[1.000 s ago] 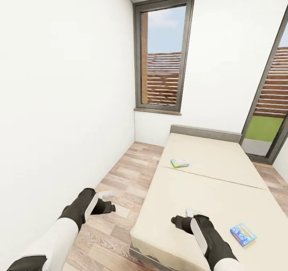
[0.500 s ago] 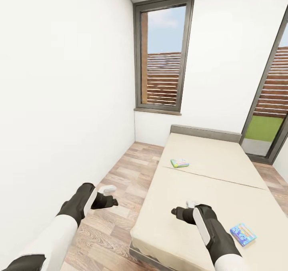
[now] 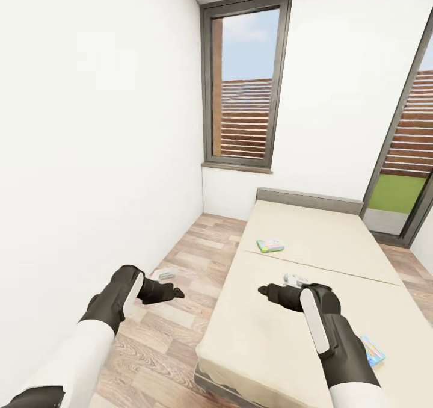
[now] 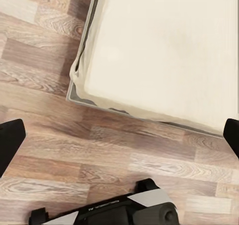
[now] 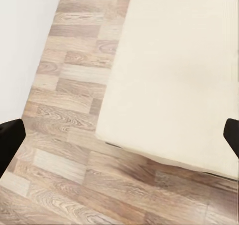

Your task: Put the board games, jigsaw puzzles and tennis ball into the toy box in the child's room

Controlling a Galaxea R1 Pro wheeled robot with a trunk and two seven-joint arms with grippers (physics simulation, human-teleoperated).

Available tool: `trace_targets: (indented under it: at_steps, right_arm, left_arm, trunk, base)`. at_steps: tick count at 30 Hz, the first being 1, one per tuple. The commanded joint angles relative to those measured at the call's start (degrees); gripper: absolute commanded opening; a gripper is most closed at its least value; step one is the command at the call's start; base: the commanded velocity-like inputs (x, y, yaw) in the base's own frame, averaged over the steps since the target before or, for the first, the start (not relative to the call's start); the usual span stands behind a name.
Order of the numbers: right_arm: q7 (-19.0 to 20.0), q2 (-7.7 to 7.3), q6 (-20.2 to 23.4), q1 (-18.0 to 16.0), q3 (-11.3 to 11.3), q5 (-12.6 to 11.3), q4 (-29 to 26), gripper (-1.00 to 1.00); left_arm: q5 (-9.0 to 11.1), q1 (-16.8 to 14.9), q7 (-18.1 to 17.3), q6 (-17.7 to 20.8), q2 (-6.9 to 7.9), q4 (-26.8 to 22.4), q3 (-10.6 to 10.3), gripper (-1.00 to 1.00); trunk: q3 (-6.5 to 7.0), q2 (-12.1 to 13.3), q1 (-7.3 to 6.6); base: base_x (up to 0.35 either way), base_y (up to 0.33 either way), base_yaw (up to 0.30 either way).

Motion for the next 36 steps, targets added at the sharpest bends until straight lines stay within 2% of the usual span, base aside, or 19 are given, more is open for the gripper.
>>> trace_targets:
  at_steps: [1,4,5,9,18,27,32,36]
  right_arm:
    - [-0.37,-0.07,0.29,-0.04,-0.14,-0.62,-0.06,1.00]
    - [-0.28,-0.42,-0.06,-0.02,-1.04,-0.76,0.04,1.00]
    - [-0.15,-0.53,-0.91,0.03,-2.64,-0.80,0.18,1.00]
    - [-0.03,-0.63,-1.25,0.09,-3.71,-0.76,0.23,1.00]
    - [-0.02,-0.95,-1.45,0.40,-4.50,-0.80,0.00,1.00]
    - [0.08,-1.06,-1.36,0.42,-5.39,-0.79,-0.32,1.00]
    - [1.00,-1.00,-1.37,0.43,-9.75,-1.20,-0.28,1.00]
    - [1.85,-1.06,-1.33,0.43,-11.64,-1.30,-0.27,1.00]
  left_arm:
    - [0.01,-0.05,-0.12,0.34,-0.07,-0.07,0.28,1.00]
    - [0.02,-0.06,-0.21,0.34,-0.08,-0.14,0.31,1.00]
    - [0.02,-0.04,-0.34,0.31,-0.02,-0.17,0.28,1.00]
    - [0.02,-0.06,-0.37,0.30,0.07,-0.17,0.25,1.00]
    - [0.03,-0.07,-0.35,0.28,0.10,-0.33,0.28,1.00]
    - [0.10,-0.04,-0.42,0.23,0.74,-0.42,0.28,1.00]
    - [0.11,-0.02,-0.43,0.21,0.79,-0.44,0.27,1.00]
    - [0.11,-0.03,-0.43,0.21,0.83,-0.44,0.27,1.00]
  trunk:
    - [-0.10,-0.10,0.04]
    - [-0.15,-0.10,0.04]
    - [-0.16,-0.10,0.04]
    - [-0.18,-0.10,0.04]
    - [-0.18,-0.10,0.04]
    - [-0.18,-0.10,0.04]
    - [-0.18,-0.10,0.04]
    - [-0.19,-0.10,0.04]
  base:
    - [0.000,0.000,-0.073]
    - [0.000,0.000,-0.169]
    - [0.000,0.000,-0.250]
    - [0.000,0.000,-0.263]
    - [0.034,0.094,-0.275]
    - [0.109,0.086,-0.277]
    - [0.016,0.011,-0.277]
    - [0.004,0.003,-0.277]
